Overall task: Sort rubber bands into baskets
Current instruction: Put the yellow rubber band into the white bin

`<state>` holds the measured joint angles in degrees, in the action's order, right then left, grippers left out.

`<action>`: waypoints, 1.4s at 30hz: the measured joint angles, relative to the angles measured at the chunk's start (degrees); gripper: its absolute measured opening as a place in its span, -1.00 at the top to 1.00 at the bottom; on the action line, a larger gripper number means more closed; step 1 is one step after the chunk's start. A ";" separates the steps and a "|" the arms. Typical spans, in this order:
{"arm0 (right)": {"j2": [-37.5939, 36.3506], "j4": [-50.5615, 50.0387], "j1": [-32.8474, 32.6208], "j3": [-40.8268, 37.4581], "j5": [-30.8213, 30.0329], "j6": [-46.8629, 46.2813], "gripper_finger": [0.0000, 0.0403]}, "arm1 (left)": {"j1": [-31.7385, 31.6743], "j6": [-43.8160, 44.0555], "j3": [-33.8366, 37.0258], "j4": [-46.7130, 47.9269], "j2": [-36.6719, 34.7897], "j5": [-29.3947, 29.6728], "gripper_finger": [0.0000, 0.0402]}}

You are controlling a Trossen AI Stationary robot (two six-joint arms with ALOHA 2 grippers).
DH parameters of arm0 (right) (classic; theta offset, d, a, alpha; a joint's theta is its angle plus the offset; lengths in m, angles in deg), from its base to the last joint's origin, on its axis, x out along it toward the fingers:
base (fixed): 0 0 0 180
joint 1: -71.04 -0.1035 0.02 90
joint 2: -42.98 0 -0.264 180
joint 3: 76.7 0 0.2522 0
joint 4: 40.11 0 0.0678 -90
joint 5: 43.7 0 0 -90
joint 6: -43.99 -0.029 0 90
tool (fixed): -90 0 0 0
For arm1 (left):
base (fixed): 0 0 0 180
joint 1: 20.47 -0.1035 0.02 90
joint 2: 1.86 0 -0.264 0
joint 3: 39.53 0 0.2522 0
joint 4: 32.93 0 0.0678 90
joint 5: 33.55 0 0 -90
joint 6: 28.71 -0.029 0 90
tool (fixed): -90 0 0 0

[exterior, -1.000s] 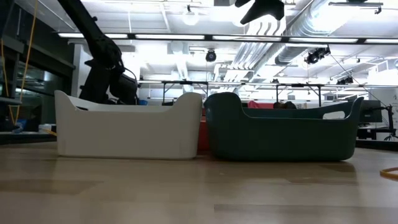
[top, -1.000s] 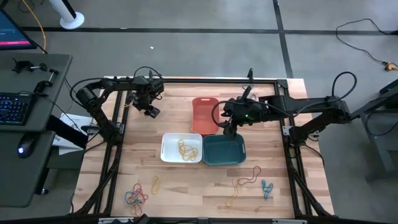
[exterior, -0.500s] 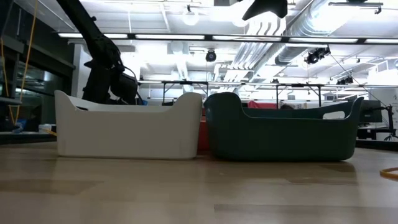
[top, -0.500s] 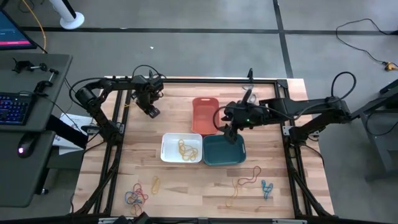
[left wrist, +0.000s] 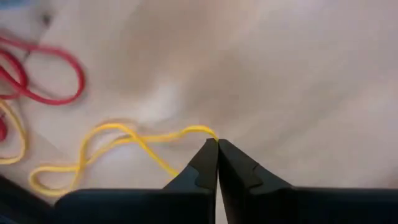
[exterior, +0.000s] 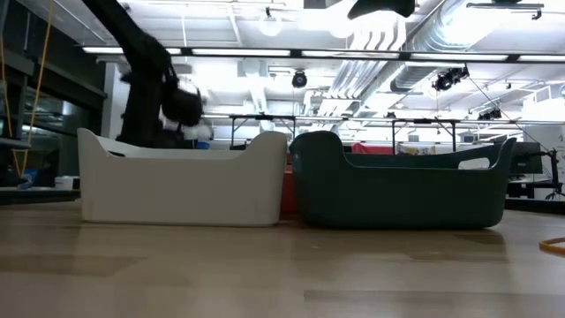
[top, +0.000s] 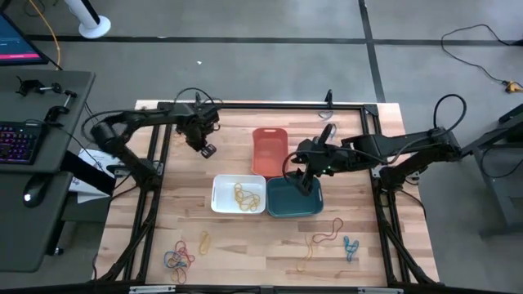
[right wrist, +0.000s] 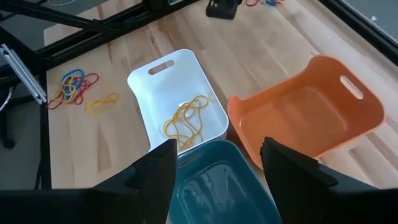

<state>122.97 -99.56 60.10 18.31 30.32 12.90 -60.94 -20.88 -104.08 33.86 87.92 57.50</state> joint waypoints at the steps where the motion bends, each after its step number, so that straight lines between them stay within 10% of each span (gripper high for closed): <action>1: 0.00 -0.05 -0.12 0.00 -0.27 0.01 -0.09 | 0.26 0.70 -0.33 0.24 -2.21 0.38 1.00; 18: 0.01 -1.17 0.04 0.00 -4.69 0.04 -0.09 | 18.37 18.13 -13.14 -1.92 -33.68 -1.39 1.00; 42: 0.01 -3.60 0.04 0.00 -7.86 0.01 -0.09 | 52.30 32.48 -15.61 -21.22 -18.72 -1.20 1.00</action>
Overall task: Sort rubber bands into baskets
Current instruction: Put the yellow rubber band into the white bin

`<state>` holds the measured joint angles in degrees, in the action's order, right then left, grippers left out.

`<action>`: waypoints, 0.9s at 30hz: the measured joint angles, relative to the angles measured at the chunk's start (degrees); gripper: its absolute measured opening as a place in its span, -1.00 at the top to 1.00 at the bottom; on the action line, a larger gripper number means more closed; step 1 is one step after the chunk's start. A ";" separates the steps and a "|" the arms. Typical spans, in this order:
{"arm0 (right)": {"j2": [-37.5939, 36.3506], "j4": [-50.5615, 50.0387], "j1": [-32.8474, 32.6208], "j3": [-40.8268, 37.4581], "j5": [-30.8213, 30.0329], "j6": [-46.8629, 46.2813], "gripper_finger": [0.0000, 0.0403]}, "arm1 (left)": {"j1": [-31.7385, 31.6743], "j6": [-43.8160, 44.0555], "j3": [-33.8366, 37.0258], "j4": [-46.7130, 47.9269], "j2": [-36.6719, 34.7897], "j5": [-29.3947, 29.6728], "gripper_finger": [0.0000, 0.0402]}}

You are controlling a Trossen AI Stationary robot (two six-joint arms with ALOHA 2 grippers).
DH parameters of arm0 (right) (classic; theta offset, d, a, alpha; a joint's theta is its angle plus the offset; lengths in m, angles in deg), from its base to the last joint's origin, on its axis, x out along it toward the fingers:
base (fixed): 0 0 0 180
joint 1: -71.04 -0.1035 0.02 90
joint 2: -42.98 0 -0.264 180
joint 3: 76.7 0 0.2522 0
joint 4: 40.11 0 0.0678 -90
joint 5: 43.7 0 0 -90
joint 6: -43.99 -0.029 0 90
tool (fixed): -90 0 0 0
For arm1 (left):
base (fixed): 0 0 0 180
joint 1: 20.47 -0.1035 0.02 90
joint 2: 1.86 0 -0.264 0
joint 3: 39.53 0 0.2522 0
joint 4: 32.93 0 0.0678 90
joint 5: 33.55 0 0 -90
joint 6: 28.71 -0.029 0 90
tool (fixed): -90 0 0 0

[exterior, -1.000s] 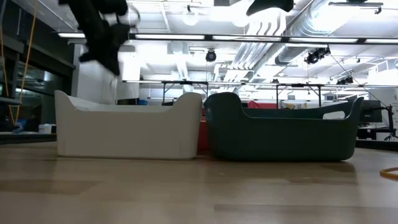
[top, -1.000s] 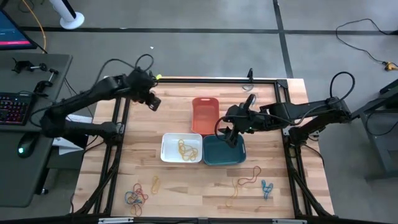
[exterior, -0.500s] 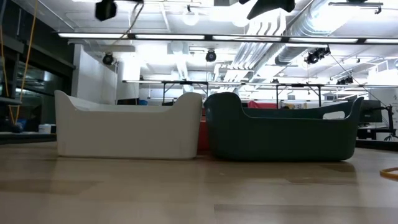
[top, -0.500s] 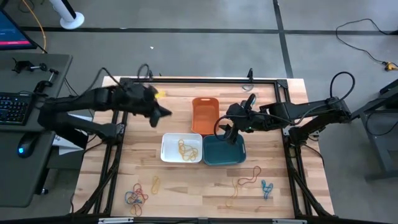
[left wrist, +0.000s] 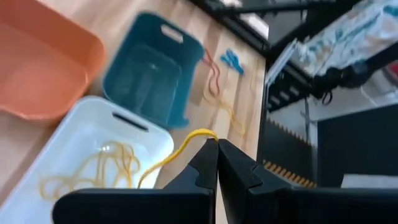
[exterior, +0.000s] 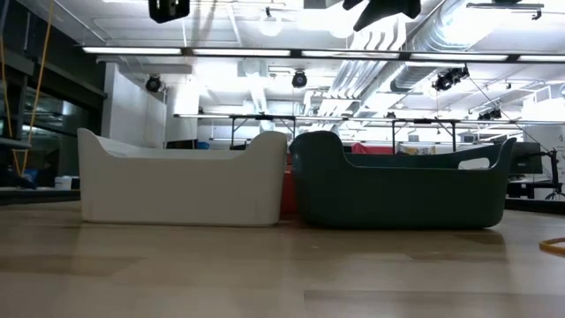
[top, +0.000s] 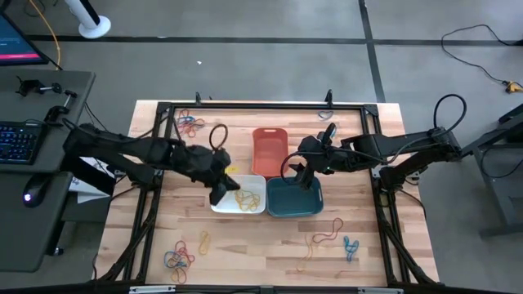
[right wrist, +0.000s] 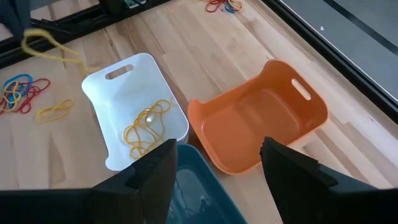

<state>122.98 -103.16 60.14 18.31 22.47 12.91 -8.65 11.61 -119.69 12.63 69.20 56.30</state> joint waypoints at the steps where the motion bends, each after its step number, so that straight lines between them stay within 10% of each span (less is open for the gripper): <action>1: 0.00 -0.06 0.00 0.00 0.00 0.01 -0.09 | 0.50 0.07 0.36 0.00 0.31 0.06 1.00; 27: 0.00 -0.27 0.00 0.00 0.24 -0.01 -0.09 | -0.21 0.51 4.56 -0.82 8.16 2.57 0.94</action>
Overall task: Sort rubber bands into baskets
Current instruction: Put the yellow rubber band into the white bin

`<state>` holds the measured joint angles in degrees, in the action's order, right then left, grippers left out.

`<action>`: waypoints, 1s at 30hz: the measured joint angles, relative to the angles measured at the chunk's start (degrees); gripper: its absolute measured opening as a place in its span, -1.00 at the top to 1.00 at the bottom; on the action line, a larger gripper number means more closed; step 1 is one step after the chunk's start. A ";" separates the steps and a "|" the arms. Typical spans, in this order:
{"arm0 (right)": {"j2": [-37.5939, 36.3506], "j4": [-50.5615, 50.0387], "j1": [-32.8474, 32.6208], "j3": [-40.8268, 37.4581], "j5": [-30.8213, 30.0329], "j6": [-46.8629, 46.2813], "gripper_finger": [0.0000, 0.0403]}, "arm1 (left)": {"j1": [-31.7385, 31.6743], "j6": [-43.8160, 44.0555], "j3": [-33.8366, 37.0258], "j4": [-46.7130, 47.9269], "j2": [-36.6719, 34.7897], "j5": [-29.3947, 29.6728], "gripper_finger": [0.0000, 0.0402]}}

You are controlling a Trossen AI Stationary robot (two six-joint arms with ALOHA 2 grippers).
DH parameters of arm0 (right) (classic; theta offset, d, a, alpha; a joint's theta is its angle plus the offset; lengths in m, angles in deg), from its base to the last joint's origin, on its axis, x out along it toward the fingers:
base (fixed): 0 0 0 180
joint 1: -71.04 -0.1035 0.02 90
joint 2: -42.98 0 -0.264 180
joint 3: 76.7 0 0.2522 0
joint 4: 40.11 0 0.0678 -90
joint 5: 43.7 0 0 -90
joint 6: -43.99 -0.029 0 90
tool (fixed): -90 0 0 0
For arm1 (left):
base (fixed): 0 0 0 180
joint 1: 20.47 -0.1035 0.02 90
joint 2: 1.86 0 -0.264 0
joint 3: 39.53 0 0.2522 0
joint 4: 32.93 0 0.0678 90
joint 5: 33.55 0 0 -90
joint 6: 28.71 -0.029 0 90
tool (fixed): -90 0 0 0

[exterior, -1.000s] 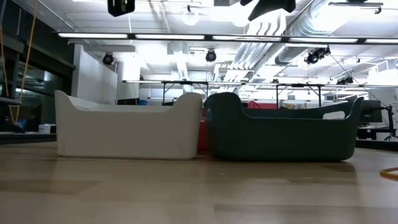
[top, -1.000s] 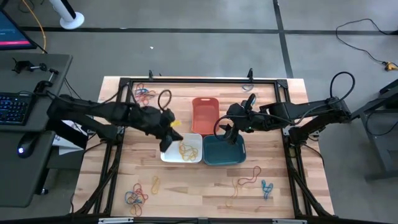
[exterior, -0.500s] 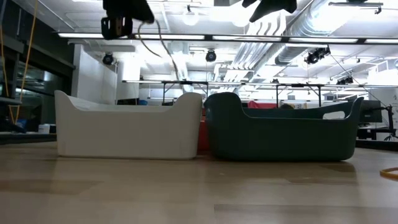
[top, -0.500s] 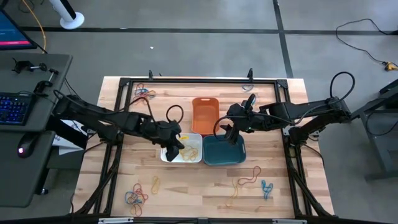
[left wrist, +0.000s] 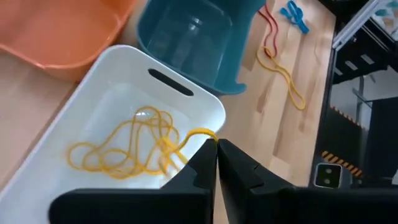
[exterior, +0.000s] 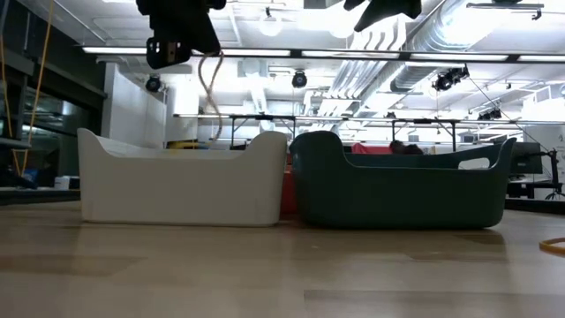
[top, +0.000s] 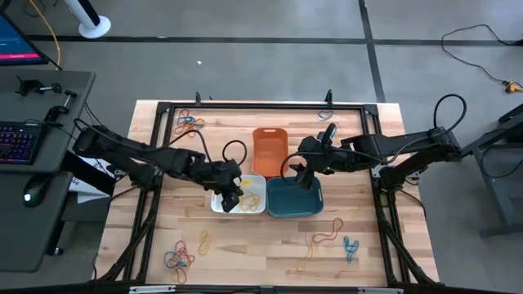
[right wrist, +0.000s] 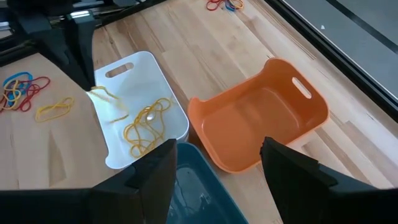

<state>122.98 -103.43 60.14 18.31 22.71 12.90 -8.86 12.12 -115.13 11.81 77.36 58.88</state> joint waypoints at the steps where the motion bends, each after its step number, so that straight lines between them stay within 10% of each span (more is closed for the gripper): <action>1: 0.00 0.00 0.00 0.00 0.00 0.00 -0.09 | -0.39 -0.20 -0.01 0.00 0.01 0.02 0.89; 12: 0.00 0.00 0.00 0.00 0.00 -0.16 -0.09 | -5.64 -2.30 -2.92 8.55 -0.50 -3.36 0.09; 16: 0.00 0.02 0.00 0.00 -0.02 -0.42 -0.09 | -10.43 -5.35 -8.12 22.14 -2.90 7.15 -0.05; 20: 0.00 0.04 0.02 0.00 -0.85 -0.42 -0.09 | -21.13 -7.75 -5.34 29.69 -4.57 14.31 -0.06; 30: 0.00 0.11 0.02 0.00 -0.87 -2.54 -0.09 | -51.38 -11.70 11.44 18.66 -2.57 5.57 -0.06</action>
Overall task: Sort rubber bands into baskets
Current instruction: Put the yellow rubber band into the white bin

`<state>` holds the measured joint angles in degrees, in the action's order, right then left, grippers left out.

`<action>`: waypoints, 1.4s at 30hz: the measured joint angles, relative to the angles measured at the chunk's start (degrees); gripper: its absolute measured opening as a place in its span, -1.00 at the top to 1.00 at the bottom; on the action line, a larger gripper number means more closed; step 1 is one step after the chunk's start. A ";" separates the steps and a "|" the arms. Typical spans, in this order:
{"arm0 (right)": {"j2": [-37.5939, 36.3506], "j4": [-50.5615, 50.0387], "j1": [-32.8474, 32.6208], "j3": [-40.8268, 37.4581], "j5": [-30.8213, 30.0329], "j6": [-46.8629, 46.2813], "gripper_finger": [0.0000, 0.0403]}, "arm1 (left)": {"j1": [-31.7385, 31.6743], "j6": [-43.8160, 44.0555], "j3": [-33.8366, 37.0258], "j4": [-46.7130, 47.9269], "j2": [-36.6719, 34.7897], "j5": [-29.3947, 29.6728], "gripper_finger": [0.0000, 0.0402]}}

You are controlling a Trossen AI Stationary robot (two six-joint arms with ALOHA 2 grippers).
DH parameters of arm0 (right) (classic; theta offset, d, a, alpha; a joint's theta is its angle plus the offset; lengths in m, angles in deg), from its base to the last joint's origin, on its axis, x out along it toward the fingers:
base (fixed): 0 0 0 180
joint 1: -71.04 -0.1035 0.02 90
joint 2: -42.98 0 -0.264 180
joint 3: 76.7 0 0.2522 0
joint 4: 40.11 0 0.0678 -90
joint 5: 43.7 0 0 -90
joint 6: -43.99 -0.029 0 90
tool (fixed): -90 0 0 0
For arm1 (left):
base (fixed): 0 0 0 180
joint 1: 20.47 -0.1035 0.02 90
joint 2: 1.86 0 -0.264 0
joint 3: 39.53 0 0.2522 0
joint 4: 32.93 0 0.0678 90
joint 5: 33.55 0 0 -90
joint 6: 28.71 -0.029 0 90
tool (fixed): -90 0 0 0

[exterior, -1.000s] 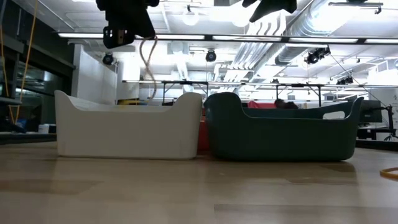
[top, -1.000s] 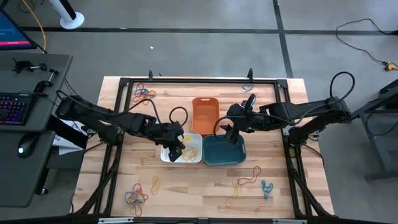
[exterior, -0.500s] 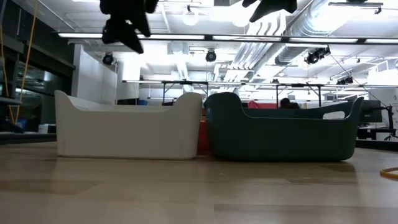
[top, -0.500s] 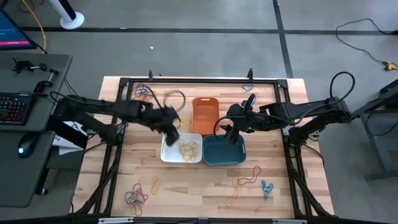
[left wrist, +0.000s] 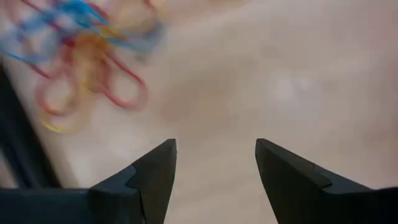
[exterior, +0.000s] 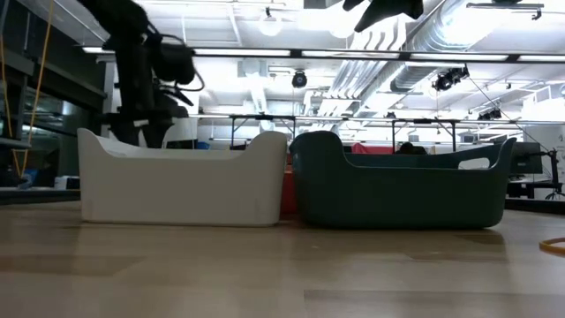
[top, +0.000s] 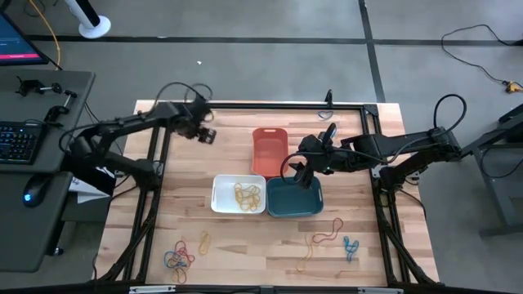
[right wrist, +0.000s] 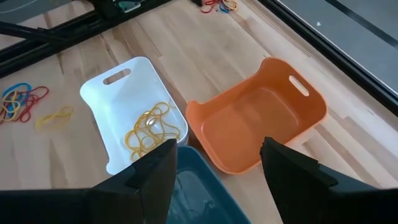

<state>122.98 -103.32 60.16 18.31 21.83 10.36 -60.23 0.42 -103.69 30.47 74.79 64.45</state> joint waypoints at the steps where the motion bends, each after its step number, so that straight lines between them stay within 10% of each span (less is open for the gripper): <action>1: 0.00 0.17 0.00 -0.01 -0.08 0.00 -0.09 | -1.94 -0.71 -0.40 -0.29 0.17 0.30 -0.06; 12: 0.00 0.80 0.00 -0.02 -2.00 -1.95 -0.09 | -11.51 -6.17 -6.35 1.80 7.05 1.66 -0.06; 18: 0.00 -0.33 -0.04 0.00 -1.88 -2.38 -0.09 | -5.29 -13.94 -5.39 10.89 2.76 -17.24 -0.06; 23: 0.02 -1.75 -0.02 -0.02 -2.08 -2.10 -0.09 | 11.97 -9.36 -4.71 16.03 -12.11 -19.38 -0.06; 30: 0.02 -1.79 0.00 -0.02 -2.10 -2.38 -0.09 | 49.79 32.80 -4.75 21.11 -26.14 -5.72 -0.06; 36: 0.02 -1.77 0.00 -0.02 -2.11 -2.38 -0.09 | 77.24 57.36 -4.04 18.10 -17.06 -2.60 -0.06; 42: 0.02 -1.75 0.00 -0.02 -2.14 -2.38 -0.09 | 82.87 59.51 -4.06 1.04 -0.92 -6.81 -0.06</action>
<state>123.01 -105.07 60.16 18.29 19.69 7.98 22.64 59.93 -107.76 31.51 73.88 57.64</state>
